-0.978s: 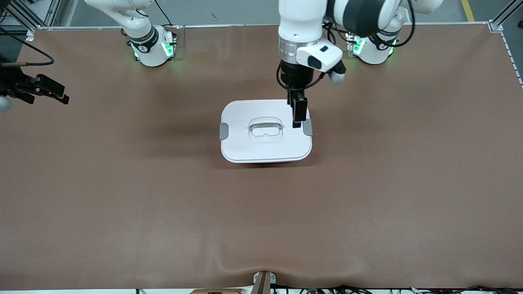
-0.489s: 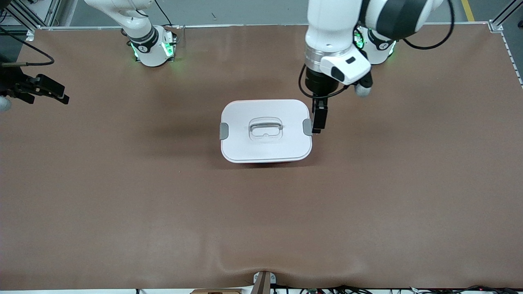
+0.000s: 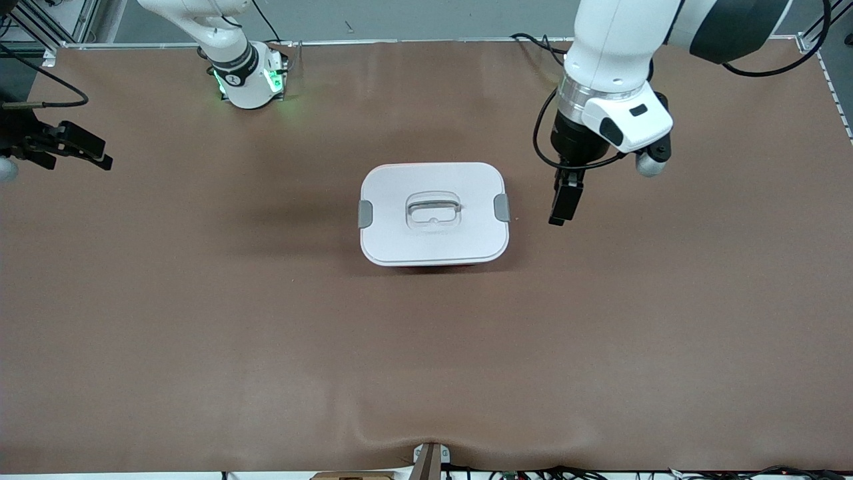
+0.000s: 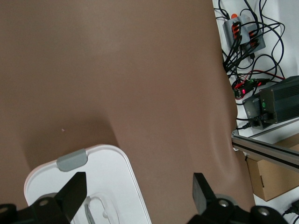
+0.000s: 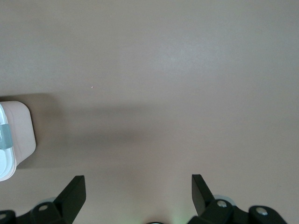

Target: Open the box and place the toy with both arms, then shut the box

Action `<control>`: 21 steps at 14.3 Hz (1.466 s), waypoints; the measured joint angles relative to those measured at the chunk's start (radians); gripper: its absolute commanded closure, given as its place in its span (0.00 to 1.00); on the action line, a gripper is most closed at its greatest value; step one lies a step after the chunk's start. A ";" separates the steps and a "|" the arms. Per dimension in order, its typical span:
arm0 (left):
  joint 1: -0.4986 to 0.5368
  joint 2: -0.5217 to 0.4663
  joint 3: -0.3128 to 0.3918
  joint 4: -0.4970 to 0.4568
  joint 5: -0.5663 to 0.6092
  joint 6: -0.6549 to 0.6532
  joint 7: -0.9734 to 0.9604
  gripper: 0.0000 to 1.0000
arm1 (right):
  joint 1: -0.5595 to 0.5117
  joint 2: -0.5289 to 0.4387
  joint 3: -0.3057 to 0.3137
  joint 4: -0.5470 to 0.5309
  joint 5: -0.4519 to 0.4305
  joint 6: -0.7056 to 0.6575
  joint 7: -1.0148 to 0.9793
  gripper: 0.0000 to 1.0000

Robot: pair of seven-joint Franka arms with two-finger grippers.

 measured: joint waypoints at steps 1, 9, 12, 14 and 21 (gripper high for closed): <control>0.010 0.000 0.000 0.000 0.000 -0.008 0.048 0.00 | 0.000 0.000 0.000 0.000 0.000 0.000 0.000 0.00; 0.218 -0.039 0.001 0.002 -0.151 -0.061 0.584 0.00 | 0.000 0.000 0.002 0.001 0.000 0.000 -0.001 0.00; 0.324 -0.048 0.001 0.003 -0.233 -0.083 0.785 0.00 | 0.007 0.000 0.006 0.009 0.000 0.000 -0.004 0.00; 0.357 -0.057 0.012 0.004 -0.254 -0.106 0.901 0.00 | 0.011 0.000 0.011 0.011 0.000 0.000 -0.004 0.00; 0.358 -0.089 0.155 0.004 -0.255 -0.228 1.417 0.00 | 0.011 0.000 0.010 0.012 0.000 -0.001 -0.004 0.00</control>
